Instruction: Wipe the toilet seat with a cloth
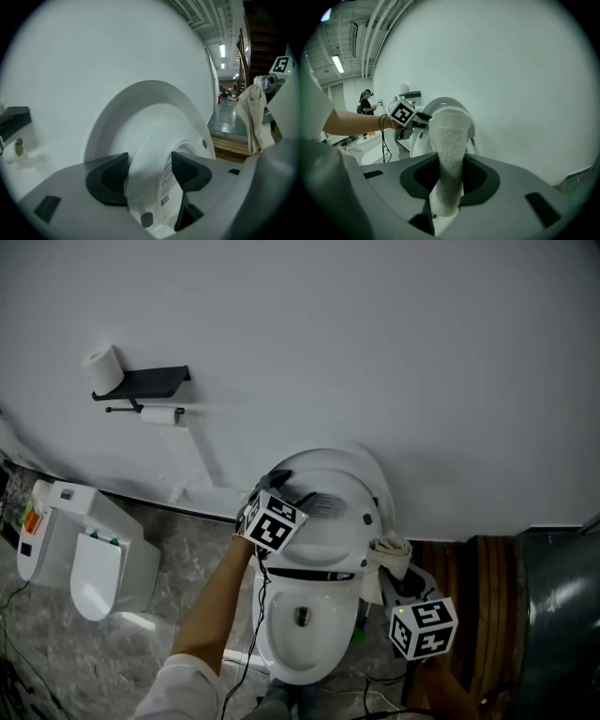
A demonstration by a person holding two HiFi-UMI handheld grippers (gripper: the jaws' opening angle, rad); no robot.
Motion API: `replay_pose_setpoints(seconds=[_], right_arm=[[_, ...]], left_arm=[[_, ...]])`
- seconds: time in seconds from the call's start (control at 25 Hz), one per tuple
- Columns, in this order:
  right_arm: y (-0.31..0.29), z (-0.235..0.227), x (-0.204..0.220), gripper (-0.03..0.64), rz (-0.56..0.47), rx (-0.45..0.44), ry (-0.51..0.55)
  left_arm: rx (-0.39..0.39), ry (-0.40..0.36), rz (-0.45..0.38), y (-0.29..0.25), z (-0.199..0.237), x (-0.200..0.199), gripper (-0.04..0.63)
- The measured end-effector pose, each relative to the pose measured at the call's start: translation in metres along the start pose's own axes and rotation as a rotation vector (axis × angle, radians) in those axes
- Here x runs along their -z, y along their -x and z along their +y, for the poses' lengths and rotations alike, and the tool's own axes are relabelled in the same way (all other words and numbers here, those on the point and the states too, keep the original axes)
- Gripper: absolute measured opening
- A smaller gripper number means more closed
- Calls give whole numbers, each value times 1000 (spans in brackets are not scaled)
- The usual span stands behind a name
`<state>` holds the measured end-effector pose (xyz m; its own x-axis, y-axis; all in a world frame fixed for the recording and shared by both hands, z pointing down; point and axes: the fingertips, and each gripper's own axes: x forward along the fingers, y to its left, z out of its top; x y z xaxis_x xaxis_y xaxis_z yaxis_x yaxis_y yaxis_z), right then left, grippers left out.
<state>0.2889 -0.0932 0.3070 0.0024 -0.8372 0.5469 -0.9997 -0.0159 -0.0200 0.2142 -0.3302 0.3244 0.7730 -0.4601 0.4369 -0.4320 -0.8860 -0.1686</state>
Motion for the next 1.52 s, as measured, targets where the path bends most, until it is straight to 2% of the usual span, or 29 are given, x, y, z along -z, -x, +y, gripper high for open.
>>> replay_pose_setpoints(seconds=[0.4, 0.64, 0.88, 1.52], right_arm=[[1, 5, -9, 109, -9, -10, -15], [6, 7, -18, 109, -11, -4, -13], [17, 6, -33, 110, -28, 15, 9], [46, 41, 10, 109, 10, 49, -33]], left_arm=[[-28, 42, -43, 21, -8, -1, 288], [-7, 113, -68, 43, -17, -3, 287], [-15, 96, -49, 53, -25, 2, 284], [-34, 117, -91, 116, -72, 19, 275]])
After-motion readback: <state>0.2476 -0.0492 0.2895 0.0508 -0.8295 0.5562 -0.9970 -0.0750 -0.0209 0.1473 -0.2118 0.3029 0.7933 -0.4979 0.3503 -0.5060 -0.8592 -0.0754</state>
